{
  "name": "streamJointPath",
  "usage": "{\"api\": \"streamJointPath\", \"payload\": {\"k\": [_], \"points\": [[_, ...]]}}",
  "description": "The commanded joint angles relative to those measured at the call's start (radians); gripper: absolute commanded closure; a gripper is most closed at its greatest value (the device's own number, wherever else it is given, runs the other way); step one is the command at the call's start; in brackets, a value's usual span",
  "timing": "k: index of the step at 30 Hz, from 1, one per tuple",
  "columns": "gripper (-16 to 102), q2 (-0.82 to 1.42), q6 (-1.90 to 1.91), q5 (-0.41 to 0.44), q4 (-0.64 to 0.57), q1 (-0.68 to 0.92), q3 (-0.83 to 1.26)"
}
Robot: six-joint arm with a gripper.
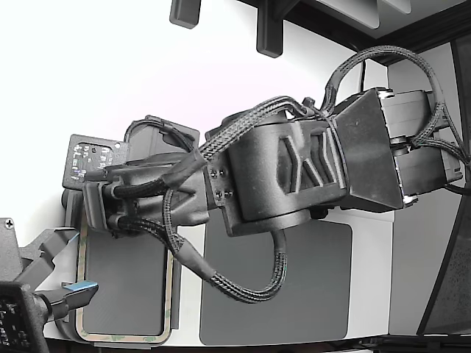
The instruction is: Move top rectangular frame to the holder.
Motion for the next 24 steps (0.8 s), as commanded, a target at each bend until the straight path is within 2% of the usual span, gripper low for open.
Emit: {"api": "streamJointPath", "payload": {"k": [1,10,14,18,22,24], "points": [[96,0.029,-0.003,0.003,0.009,-0.009,-0.018],[95,0.032,-0.005,-0.003,0.009,-0.009,-0.017],[84,0.035,-0.009,-0.006,0.009,-0.008,-0.018],[79,0.032,-0.011,-0.006,0.009,-0.008,-0.023],[58,0.031,-0.012,-0.008,0.009,-0.006,-0.026],[40,0.031,-0.021,-0.014,0.009,-0.006,-0.026]]}}
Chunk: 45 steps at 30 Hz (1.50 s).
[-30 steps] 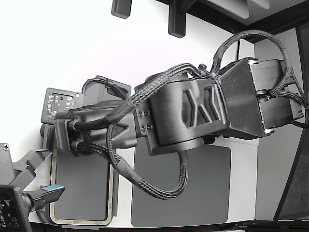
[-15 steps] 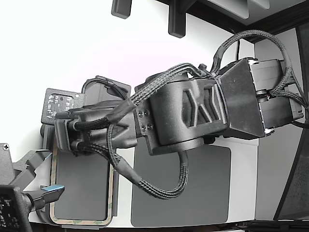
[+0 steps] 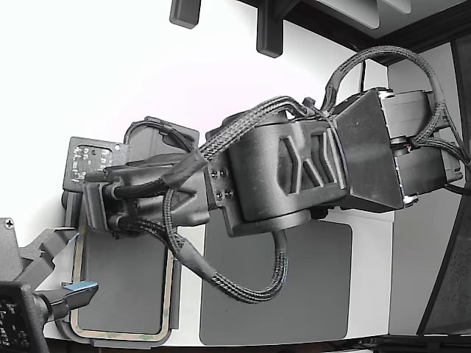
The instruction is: Move top rectangular frame to the holder.
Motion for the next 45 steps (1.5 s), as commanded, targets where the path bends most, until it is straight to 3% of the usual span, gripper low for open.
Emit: {"api": "streamJointPath", "payload": {"k": [1,5,7,15,28,31,36,38,41,45], "points": [[34,0.032,-0.005,-0.006,0.009,-0.008,-0.028],[7,0.032,-0.017,-0.012,0.009,-0.008,-0.035],[-14,0.034,-0.028,-0.018,0.009,-0.008,-0.041],[-14,0.123,-0.037,0.026,0.003,-0.015,-0.017],[-14,0.456,-0.21,0.046,-0.115,-0.149,0.256],[-14,0.561,-0.268,0.02,-0.204,-0.198,0.376],[-14,0.871,-0.305,-0.018,-0.517,-0.318,0.764],[-14,0.982,-0.324,-0.075,-0.607,-0.373,0.9],[-14,1.112,-0.357,-0.156,-0.673,-0.437,1.051],[-14,1.316,-0.321,-0.178,-0.712,-0.448,1.227]]}}
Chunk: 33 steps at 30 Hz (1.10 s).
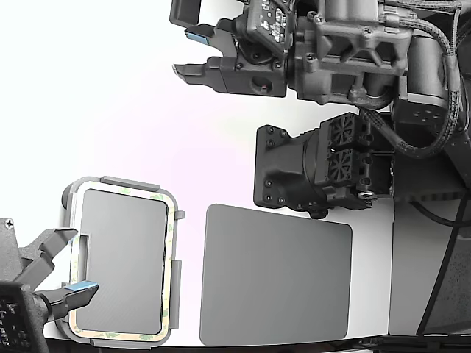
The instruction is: Move top rectangular frame to the holder.
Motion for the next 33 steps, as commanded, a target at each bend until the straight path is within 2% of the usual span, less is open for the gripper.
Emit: {"api": "streamJointPath", "payload": {"k": [1,6,12,19,33], "points": [[-14,0.241,0.023,-0.011,-0.043,-0.015,0.196],[-14,0.431,-0.002,-0.064,-0.067,0.014,0.385],[-14,0.561,0.049,-0.003,-0.025,0.104,0.46],[-14,0.719,0.078,0.034,-0.003,0.106,0.58],[-14,0.723,0.112,0.074,0.0,0.103,0.603]]}}
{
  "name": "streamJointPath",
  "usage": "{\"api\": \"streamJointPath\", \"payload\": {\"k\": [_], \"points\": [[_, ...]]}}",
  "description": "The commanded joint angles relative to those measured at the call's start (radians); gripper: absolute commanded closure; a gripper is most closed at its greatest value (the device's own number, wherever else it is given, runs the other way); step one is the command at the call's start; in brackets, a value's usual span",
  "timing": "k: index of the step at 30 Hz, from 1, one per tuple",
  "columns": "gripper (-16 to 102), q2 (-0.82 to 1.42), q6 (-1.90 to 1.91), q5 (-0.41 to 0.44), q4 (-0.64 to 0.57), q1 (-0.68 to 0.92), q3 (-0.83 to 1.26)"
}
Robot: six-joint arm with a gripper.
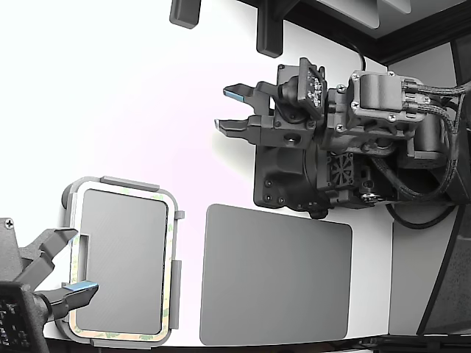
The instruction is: Move top rectangular frame to the holder.
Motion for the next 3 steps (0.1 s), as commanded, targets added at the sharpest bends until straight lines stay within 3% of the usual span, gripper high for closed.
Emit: {"api": "streamJointPath", "payload": {"k": [1,3], "points": [[-14,0.023,0.002,0.002,-0.005,-0.012,-0.021],[-14,0.023,0.002,0.002,-0.005,-0.012,-0.021]]}}
